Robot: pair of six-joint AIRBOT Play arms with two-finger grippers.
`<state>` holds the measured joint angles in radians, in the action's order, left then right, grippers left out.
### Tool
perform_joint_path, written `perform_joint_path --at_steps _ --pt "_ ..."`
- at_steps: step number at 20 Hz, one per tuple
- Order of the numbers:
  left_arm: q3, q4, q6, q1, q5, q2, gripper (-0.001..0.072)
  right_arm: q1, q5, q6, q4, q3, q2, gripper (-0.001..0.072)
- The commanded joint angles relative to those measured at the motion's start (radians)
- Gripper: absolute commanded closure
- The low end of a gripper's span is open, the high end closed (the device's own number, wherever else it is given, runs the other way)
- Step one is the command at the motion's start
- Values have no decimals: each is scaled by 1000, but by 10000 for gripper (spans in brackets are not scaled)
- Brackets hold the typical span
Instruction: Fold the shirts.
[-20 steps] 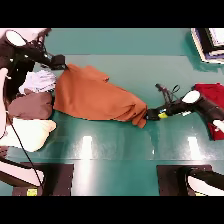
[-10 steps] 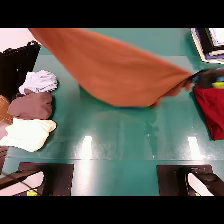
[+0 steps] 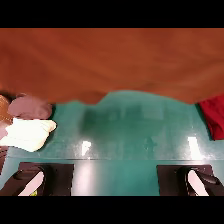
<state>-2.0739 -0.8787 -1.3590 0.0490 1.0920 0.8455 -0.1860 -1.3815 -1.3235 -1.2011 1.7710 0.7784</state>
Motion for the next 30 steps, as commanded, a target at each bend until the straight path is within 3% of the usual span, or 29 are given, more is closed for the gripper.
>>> perform_joint_path --at_steps 1,5,9,11,16,20,21,22,23,27,30 --pt "5 -21 5 1 -38 -19 685 -79 -185 5 -4 182 94 698" --pt "158 -156 -28 1 23 80 684 -2 -268 5 -5 224 285 698" --pt "314 -166 -28 1 199 294 684 121 -268 4 -7 55 484 698" --pt "394 -182 -29 1 209 411 684 161 -249 3 -7 -43 588 698" --pt "483 -183 -2 0 31 720 684 220 3 -19 -3 -202 810 698" --pt "483 -176 -3 0 -134 825 671 238 44 -23 2 -125 949 697" --pt "483 -178 -4 1 -146 826 443 238 38 -23 17 -95 971 633" --pt "476 -182 -22 6 -132 826 244 234 21 -23 32 -61 986 367" --pt "461 -195 -39 16 -87 825 239 227 -10 -23 30 -24 995 317" --pt "448 -271 -75 92 179 743 239 176 -76 -22 31 0 918 321" --pt "632 -369 -83 95 201 584 239 132 -57 -16 31 -150 781 322"
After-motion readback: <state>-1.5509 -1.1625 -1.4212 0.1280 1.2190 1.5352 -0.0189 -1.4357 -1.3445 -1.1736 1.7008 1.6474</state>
